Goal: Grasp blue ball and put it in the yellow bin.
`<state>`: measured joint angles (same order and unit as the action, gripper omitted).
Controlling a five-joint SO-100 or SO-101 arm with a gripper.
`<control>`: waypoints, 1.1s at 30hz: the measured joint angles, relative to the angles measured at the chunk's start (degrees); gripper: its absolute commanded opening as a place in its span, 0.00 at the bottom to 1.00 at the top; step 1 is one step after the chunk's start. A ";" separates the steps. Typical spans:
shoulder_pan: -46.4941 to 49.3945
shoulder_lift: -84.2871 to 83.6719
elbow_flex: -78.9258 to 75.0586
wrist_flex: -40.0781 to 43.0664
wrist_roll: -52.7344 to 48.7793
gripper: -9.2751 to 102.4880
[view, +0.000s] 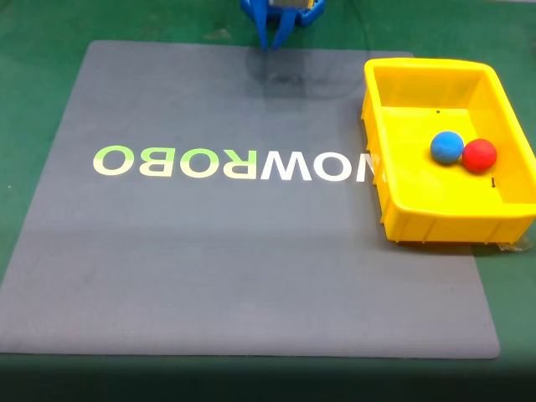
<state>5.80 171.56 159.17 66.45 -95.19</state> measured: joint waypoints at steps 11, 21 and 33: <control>1.67 16.00 15.82 7.03 -0.53 0.08; 2.02 18.19 16.70 11.78 1.49 0.08; 2.11 18.19 16.70 11.78 1.49 0.08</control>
<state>7.91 189.76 175.87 78.22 -93.69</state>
